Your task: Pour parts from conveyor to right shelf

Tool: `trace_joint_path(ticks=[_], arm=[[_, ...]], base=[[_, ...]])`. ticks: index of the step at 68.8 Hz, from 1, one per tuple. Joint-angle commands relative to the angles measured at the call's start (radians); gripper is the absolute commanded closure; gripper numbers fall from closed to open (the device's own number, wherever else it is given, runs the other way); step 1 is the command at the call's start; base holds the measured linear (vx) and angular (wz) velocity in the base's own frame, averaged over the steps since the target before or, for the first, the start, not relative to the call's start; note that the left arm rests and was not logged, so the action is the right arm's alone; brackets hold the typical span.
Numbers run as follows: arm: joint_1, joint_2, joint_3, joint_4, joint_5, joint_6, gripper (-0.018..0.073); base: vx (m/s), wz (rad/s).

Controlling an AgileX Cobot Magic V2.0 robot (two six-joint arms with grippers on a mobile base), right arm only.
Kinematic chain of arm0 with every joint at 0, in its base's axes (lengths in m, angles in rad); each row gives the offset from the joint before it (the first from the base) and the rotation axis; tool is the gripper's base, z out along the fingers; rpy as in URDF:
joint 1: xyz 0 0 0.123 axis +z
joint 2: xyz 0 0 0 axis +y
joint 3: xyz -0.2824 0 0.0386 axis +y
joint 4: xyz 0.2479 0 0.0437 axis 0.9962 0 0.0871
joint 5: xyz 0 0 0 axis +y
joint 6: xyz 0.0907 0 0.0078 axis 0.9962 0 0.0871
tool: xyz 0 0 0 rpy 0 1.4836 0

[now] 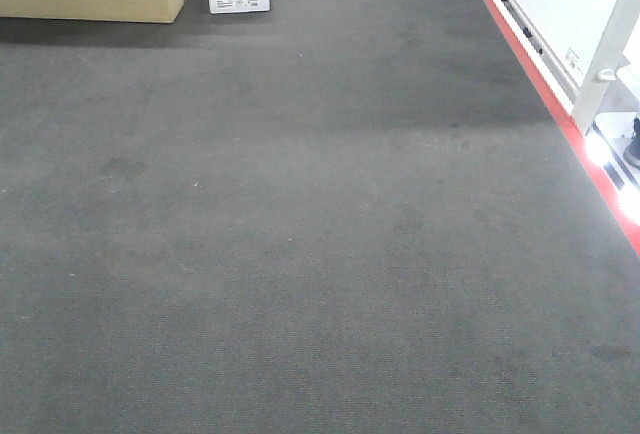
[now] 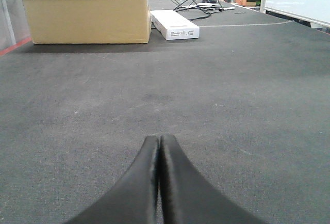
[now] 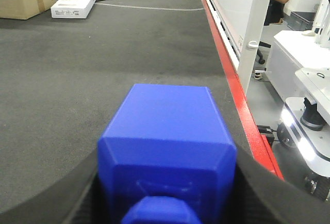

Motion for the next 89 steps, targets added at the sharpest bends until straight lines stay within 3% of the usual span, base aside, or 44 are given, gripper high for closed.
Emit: trace_joint_path(ticks=[1, 56, 89], arm=[[-0.005, 0.020, -0.027, -0.010, -0.088, -0.006, 0.0565], [-0.005, 0.020, -0.027, -0.011, -0.088, -0.006, 0.0565], [-0.005, 0.020, -0.027, -0.011, -0.088, -0.006, 0.0565]], base=[[0.00, 0.00], [-0.01, -0.01], [-0.30, -0.23]])
